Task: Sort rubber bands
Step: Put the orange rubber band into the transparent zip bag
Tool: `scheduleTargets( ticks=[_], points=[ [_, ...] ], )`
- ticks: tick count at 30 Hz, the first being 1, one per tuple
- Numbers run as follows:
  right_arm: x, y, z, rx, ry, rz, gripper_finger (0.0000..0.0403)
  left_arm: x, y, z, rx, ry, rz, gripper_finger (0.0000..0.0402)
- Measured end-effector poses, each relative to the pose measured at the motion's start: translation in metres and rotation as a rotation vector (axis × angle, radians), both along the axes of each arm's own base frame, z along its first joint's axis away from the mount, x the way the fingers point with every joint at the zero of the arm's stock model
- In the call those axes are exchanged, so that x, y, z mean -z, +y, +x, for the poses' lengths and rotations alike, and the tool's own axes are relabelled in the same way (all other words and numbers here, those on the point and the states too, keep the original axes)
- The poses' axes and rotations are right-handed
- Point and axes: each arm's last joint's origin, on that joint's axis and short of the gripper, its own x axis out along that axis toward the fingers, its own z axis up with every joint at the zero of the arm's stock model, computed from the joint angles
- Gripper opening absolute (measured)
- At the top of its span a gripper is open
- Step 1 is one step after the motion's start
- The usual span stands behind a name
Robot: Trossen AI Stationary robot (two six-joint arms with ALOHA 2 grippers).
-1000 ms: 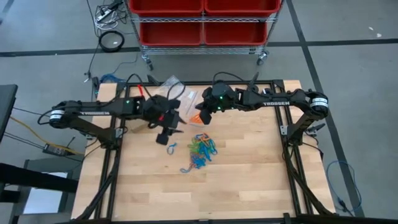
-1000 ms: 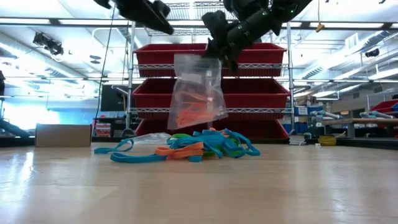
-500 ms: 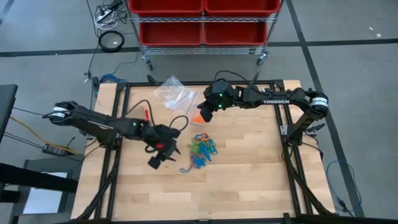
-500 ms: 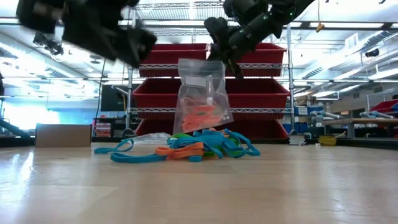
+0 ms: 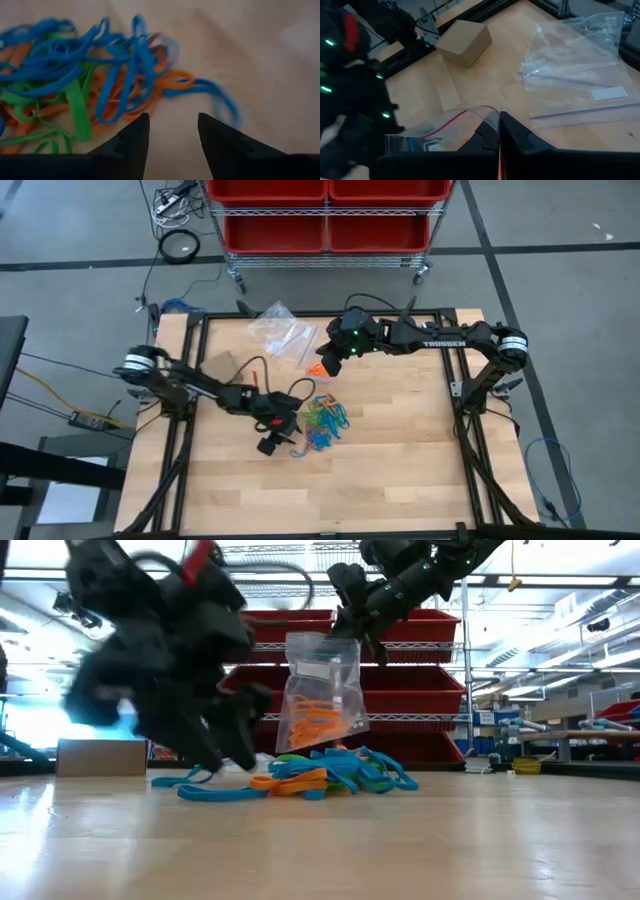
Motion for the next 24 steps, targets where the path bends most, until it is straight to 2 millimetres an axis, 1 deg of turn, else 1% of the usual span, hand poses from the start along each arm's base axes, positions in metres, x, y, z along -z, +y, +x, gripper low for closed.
scheduleTargets(
  ticks=[2, 4, 8, 10, 13, 18, 19, 22, 24],
  points=[
    [0.0, 0.001, 0.0, -0.004, 0.001, -0.004, 0.0, 0.011, 0.005, 0.007, -0.027, 0.018, 0.0, 0.0177],
    [0.0, 0.003, 0.001, -0.012, 0.005, -0.008, 0.0, 0.016, 0.009, 0.013, -0.056, 0.012, -0.006, 0.0177],
    [0.0, 0.006, 0.001, -0.028, 0.008, -0.023, 0.0, 0.021, 0.014, 0.02, -0.075, -0.015, -0.041, 0.0174],
    [0.0, 0.007, 0.002, -0.033, 0.009, -0.024, 0.0, 0.02, 0.014, 0.022, -0.077, -0.031, -0.059, 0.0166],
    [0.001, 0.007, 0.001, -0.034, 0.011, -0.027, 0.0, 0.02, 0.013, 0.022, -0.068, -0.036, -0.07, 0.0133],
    [0.0, 0.007, 0.002, -0.035, 0.007, -0.031, 0.0, 0.022, 0.012, 0.02, -0.018, -0.005, -0.072, 0.0022],
    [0.0, 0.007, 0.002, -0.035, 0.007, -0.031, 0.0, 0.021, 0.012, 0.019, -0.012, 0.003, -0.065, 0.0014],
    [0.0, 0.007, 0.002, -0.037, 0.007, -0.031, 0.0, 0.019, 0.011, 0.014, -0.003, 0.049, -0.039, 0.001],
    [0.0, 0.009, 0.002, -0.041, 0.007, -0.03, 0.0, 0.014, 0.013, 0.007, 0.003, 0.095, -0.018, 0.0004]
  ],
)
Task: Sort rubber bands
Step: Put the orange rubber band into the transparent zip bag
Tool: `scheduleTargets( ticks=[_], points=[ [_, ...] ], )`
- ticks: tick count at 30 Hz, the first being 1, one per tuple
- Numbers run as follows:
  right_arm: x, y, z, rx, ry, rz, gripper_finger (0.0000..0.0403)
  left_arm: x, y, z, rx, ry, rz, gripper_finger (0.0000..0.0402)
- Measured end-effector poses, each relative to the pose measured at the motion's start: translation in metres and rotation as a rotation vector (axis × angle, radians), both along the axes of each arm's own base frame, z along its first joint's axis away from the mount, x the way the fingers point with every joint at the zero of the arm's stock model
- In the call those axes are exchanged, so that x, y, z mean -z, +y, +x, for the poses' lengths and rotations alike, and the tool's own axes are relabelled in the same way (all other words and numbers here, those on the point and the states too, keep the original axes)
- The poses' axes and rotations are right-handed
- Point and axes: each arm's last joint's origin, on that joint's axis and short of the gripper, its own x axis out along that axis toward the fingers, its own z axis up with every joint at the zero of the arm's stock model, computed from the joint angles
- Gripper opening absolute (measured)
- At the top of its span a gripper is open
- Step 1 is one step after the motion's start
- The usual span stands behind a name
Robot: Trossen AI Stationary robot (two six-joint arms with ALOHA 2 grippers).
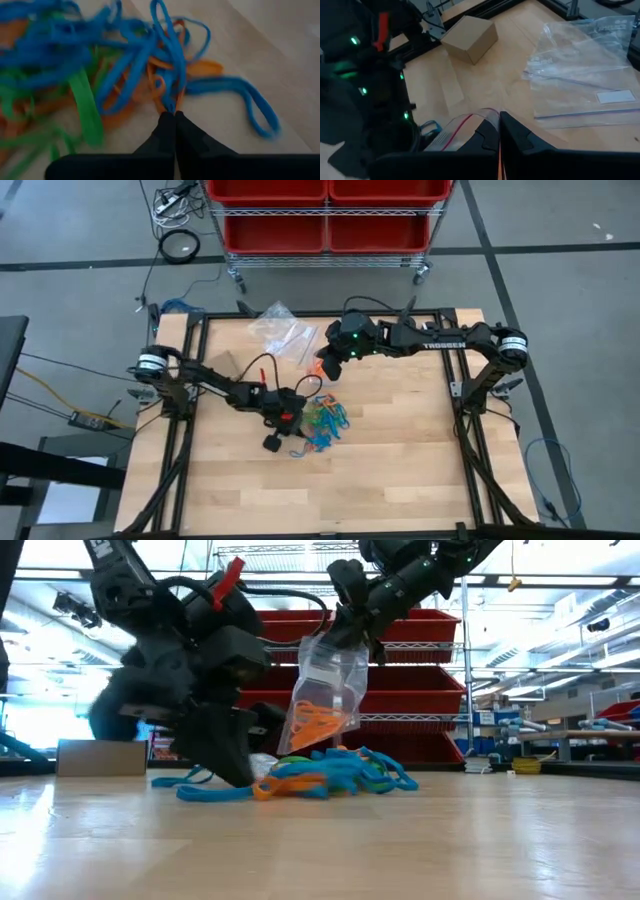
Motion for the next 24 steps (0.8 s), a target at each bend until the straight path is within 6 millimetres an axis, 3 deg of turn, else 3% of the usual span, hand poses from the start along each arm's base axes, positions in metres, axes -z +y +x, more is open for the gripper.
scheduleTargets(
  ticks=[5, 15, 19, 24],
  points=[
    [0.0, 0.0, 0.0, -0.001, 0.0, -0.001, 0.0, -0.026, 0.003, -0.022, -0.008, 0.064, 0.062, 0.0002],
    [-0.001, 0.0, 0.001, -0.001, -0.012, -0.005, 0.0, -0.116, 0.006, -0.058, -0.069, -0.239, 0.077, 0.0001],
    [-0.002, 0.0, 0.001, -0.001, -0.027, -0.007, 0.0, -0.115, 0.008, -0.061, -0.107, -0.196, 0.041, 0.001],
    [-0.003, 0.001, 0.002, -0.004, -0.037, -0.009, 0.0, -0.094, 0.007, -0.051, -0.092, -0.089, 0.002, 0.0058]
  ],
)
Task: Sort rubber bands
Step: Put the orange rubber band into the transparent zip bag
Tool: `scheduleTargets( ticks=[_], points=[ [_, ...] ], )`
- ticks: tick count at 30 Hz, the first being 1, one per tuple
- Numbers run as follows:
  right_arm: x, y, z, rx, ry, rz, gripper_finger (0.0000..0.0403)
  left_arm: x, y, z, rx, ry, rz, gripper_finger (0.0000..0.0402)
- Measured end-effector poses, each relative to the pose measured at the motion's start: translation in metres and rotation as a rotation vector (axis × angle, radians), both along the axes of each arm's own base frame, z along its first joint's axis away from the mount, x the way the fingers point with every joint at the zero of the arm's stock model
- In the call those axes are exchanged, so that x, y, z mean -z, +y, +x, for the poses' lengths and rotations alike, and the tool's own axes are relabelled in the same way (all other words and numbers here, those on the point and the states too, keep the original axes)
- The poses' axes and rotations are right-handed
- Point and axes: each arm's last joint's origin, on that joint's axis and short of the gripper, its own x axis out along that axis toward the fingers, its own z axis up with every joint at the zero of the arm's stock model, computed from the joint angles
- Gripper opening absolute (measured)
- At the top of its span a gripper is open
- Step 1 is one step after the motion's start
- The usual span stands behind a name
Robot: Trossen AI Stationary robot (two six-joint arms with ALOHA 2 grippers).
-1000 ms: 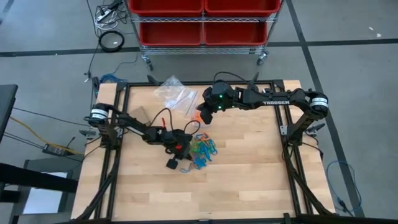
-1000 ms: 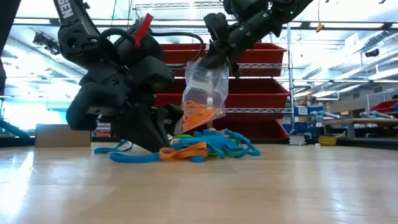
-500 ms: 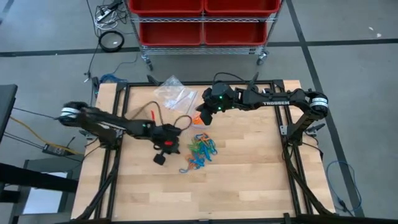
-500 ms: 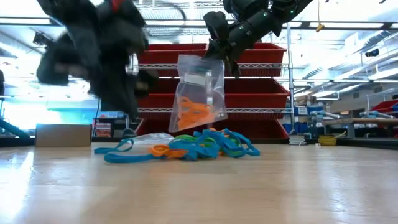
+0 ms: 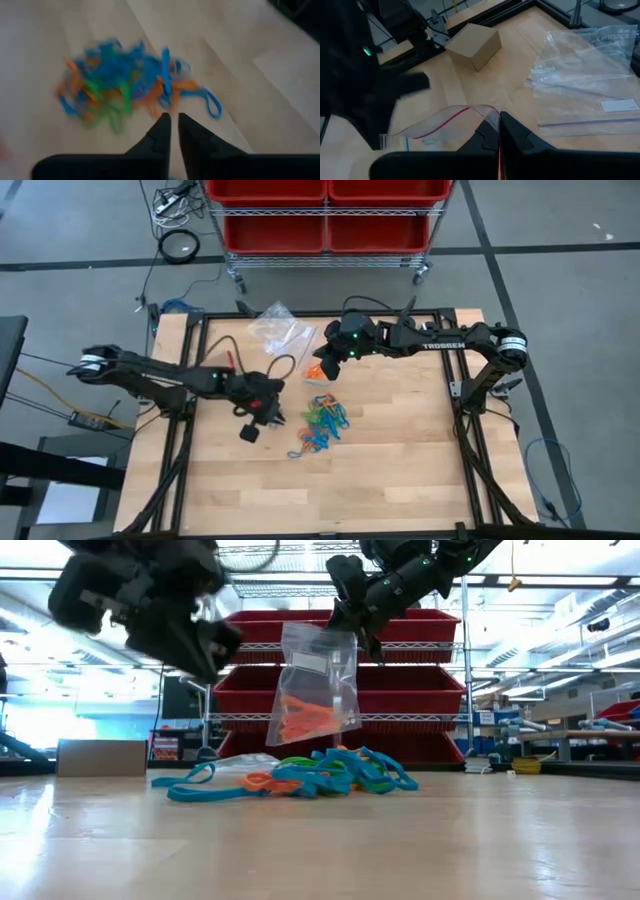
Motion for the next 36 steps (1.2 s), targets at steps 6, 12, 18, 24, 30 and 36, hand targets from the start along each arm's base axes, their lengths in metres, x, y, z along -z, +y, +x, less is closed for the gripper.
scheduleTargets(
  ticks=[6, 12, 18, 24, 30, 36],
  points=[
    [0.0, 0.001, 0.0, -0.006, 0.001, 0.002, 0.0, 0.032, -0.001, 0.022, 0.001, 0.055, -0.003, 0.015],
    [0.0, 0.001, 0.0, -0.022, 0.003, 0.002, 0.0, 0.069, -0.001, 0.037, -0.007, 0.126, 0.044, 0.0191],
    [0.001, 0.002, 0.0, -0.03, 0.008, -0.005, 0.0, 0.092, -0.002, 0.053, -0.007, 0.071, 0.035, 0.0176],
    [0.001, 0.002, 0.0, -0.032, 0.012, -0.004, 0.0, 0.095, -0.002, 0.058, 0.002, 0.028, 0.022, 0.0129],
    [0.001, 0.002, 0.0, -0.031, 0.015, -0.005, 0.0, 0.097, -0.006, 0.056, 0.046, 0.054, -0.004, 0.0023],
    [0.001, 0.002, 0.0, -0.035, 0.015, -0.003, 0.0, 0.085, -0.007, 0.045, 0.064, 0.108, -0.009, 0.0005]
  ],
)
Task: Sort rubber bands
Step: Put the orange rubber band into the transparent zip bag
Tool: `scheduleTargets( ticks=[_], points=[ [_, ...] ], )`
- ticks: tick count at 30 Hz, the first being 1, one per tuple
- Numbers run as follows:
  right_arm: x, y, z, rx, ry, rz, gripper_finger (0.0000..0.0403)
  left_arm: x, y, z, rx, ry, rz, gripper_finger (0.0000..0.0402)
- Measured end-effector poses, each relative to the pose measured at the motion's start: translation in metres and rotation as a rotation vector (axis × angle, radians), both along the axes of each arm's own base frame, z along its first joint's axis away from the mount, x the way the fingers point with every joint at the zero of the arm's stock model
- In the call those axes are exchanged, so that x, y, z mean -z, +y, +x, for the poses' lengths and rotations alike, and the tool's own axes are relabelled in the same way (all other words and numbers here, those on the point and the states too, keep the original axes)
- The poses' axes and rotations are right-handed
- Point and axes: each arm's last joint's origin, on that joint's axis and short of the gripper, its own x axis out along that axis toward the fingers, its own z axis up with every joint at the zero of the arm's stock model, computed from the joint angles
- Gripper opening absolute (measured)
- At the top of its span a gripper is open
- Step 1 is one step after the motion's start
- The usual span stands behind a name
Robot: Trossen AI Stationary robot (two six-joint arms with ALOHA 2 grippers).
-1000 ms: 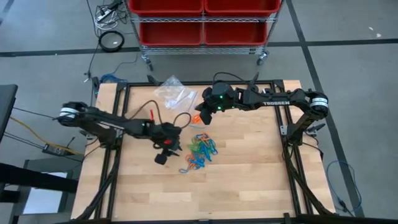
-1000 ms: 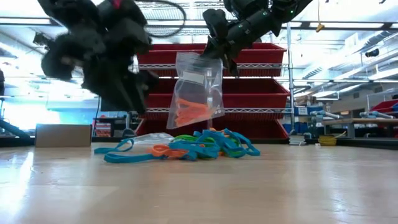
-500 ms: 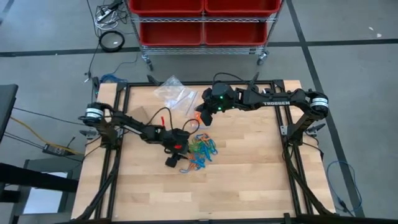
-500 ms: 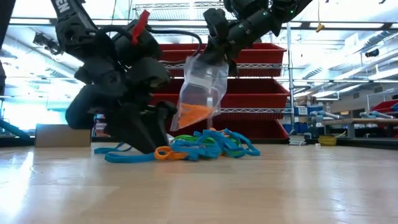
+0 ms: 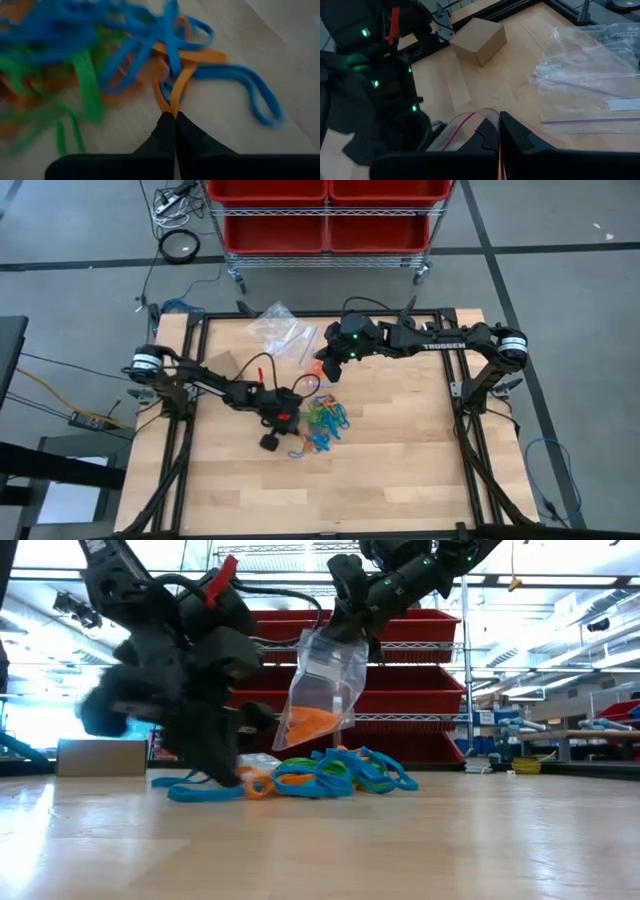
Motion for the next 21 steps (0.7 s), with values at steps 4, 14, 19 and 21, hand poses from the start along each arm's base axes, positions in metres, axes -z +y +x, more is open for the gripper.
scheduleTargets(
  ticks=[4, 14, 19, 21],
  points=[
    [0.0, 0.0, 0.0, -0.002, 0.001, -0.001, 0.0, -0.03, 0.0, -0.012, 0.009, -0.018, 0.004, 0.0003],
    [0.0, 0.0, 0.0, -0.004, -0.004, -0.005, 0.0, -0.125, 0.003, -0.039, -0.011, -0.265, 0.032, 0.0001],
    [-0.001, 0.0, 0.0, -0.004, -0.006, -0.005, 0.0, -0.149, 0.003, -0.041, -0.011, -0.329, 0.047, 0.0001],
    [-0.001, 0.0, 0.0, -0.004, -0.007, -0.005, 0.0, -0.156, 0.005, -0.04, -0.026, -0.33, 0.09, 0.0001]
  ],
)
